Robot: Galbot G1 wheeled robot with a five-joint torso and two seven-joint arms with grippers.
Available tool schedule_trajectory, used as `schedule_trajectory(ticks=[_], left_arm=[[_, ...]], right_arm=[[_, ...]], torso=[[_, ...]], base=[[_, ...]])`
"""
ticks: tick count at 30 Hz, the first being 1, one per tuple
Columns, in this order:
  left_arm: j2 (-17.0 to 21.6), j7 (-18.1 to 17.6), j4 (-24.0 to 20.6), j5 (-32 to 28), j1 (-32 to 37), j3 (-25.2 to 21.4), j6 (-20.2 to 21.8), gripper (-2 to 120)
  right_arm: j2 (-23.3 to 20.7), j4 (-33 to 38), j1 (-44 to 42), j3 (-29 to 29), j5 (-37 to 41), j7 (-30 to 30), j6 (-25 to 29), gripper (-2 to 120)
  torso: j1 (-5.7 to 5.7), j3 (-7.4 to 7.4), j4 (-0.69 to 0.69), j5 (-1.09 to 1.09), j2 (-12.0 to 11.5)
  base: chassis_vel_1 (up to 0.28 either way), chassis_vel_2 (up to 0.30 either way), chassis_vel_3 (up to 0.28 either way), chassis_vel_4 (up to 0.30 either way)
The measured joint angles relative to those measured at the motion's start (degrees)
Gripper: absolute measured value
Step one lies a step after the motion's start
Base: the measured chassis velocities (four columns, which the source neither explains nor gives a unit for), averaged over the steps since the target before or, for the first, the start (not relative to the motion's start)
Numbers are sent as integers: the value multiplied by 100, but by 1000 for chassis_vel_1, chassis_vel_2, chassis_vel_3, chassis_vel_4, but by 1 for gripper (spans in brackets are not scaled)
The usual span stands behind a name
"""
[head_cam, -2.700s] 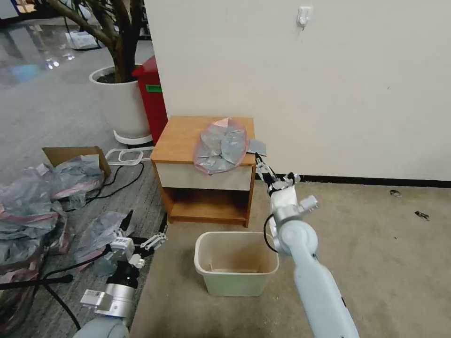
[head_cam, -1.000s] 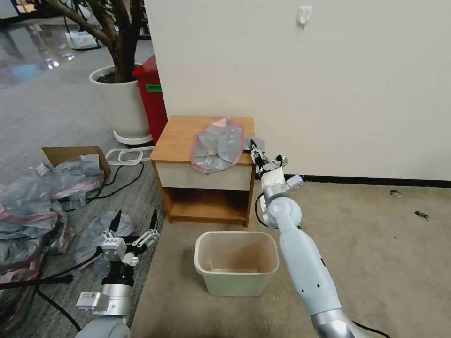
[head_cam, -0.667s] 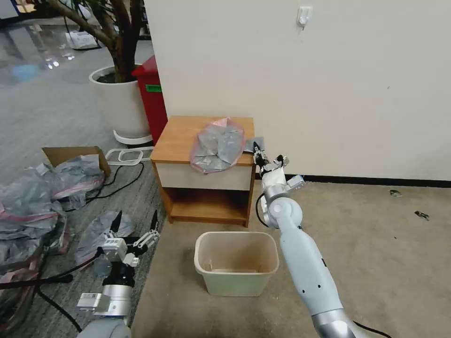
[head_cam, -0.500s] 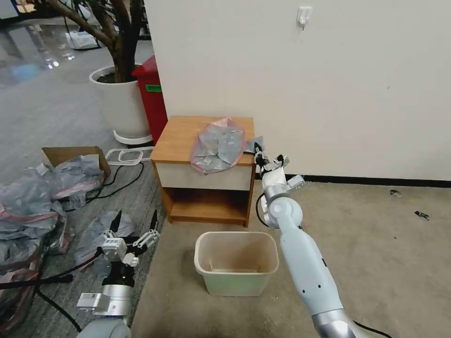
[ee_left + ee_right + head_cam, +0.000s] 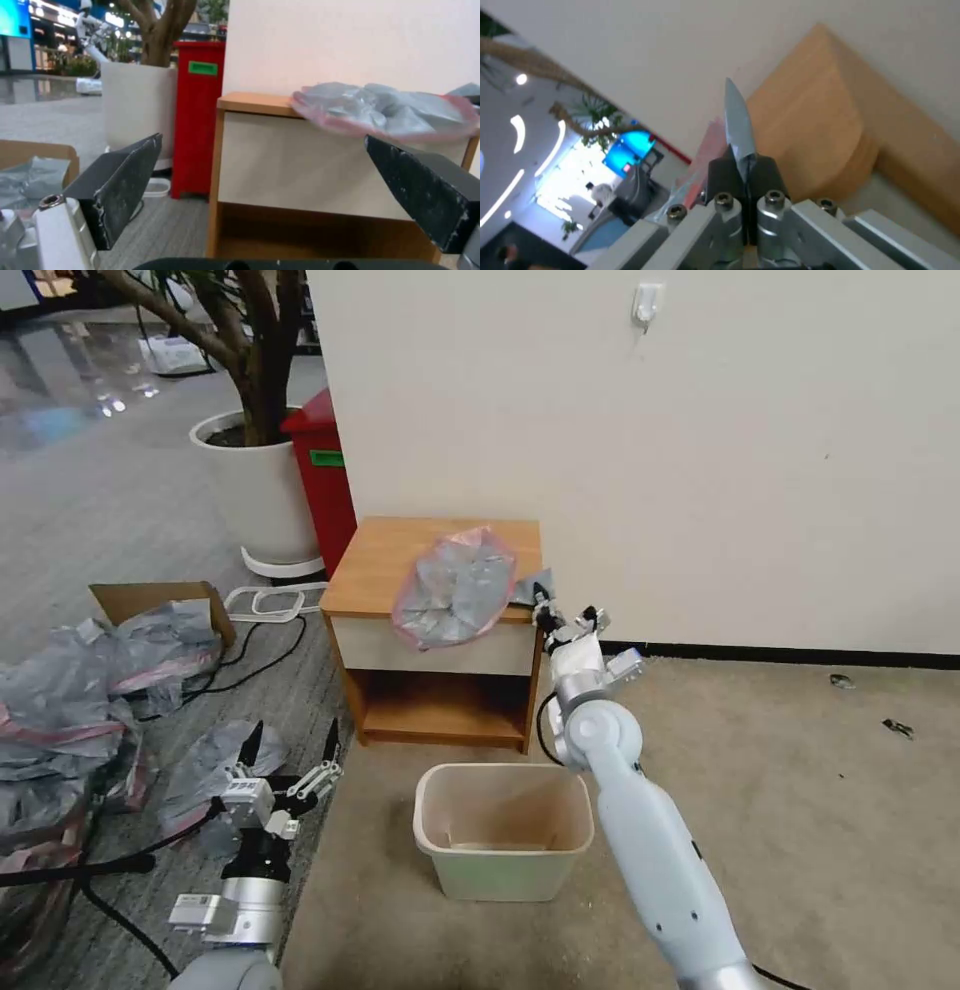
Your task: Pick up the garbage bag from the table and place it over the trash can.
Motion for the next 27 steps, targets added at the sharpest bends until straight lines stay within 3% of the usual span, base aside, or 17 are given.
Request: schedule_trajectory(ticks=[8, 10, 14, 18, 27], left_arm=[[5, 26, -104, -88, 49, -52, -37, 100], [31, -25, -151, -134, 61, -119, -40, 100], [133, -137, -178, -218, 71, -232, -31, 100], [139, -205, -167, -306, 70, -242, -21, 100], [19, -217, -115, -202, 41, -13, -13, 100]], right_arm=[[-201, 856, -715, -485, -379, 888, -201, 0], [-365, 1223, -1130, -680, -478, 1424, -519, 0], [-626, 1574, -1736, -737, -552, 1788, -1020, 0], [-792, 1701, -2349, -764, -776, 1844, -1267, 0], [-776, 1799, -2890, -804, -1298, 1702, -1128, 0]], torso=[[0, 0, 0, 0, 0], [0, 0, 2, 0, 0], [0, 0, -1, 0, 0], [0, 0, -1, 0, 0], [0, 0, -1, 0, 0]], base=[[0, 0, 0, 0], [0, 0, 0, 0], [0, 0, 0, 0], [0, 0, 0, 0], [0, 0, 0, 0]])
